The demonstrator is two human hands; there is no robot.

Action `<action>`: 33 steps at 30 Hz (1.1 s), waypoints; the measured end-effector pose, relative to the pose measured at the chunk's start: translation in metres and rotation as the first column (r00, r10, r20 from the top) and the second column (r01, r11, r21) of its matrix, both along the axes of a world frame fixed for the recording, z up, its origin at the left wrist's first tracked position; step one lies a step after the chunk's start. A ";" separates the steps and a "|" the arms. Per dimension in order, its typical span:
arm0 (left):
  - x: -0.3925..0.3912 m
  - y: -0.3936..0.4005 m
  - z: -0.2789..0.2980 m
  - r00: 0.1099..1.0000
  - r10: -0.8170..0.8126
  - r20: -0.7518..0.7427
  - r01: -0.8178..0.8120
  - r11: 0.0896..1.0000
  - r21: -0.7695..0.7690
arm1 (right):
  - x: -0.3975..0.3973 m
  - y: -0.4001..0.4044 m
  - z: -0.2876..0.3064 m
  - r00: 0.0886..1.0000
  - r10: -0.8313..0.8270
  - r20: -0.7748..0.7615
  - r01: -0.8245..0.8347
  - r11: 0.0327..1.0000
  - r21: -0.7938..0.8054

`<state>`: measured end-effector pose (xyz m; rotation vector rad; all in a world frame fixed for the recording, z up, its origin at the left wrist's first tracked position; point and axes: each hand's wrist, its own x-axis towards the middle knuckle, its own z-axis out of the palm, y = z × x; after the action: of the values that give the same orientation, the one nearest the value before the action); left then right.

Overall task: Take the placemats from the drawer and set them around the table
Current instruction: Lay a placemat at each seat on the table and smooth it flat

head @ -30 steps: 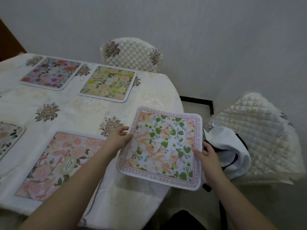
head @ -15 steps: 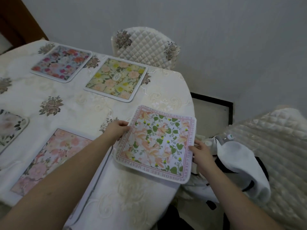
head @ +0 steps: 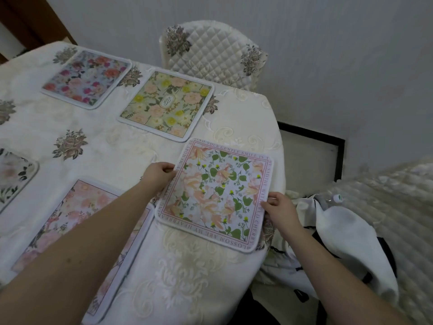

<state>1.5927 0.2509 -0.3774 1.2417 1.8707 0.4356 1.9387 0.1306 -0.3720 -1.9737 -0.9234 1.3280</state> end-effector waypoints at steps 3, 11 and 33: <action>-0.005 0.000 -0.004 0.999 -0.039 -0.034 0.040 0.998 0.037 | 0.002 -0.001 -0.001 0.981 0.094 0.170 -0.092 0.996 -0.019; -0.012 0.000 -0.014 0.987 -0.083 -0.137 0.088 0.996 0.031 | 0.005 0.000 0.001 0.921 0.275 0.275 -0.243 0.959 -0.145; -0.003 -0.054 -0.012 0.967 0.229 -0.110 -0.187 0.933 0.307 | -0.017 0.027 0.010 0.774 0.383 0.504 -0.439 0.898 -0.007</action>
<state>1.5897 0.1965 -0.3893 1.2990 2.1294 0.7829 1.9217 0.1571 -0.3622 -2.1399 -1.7243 0.9475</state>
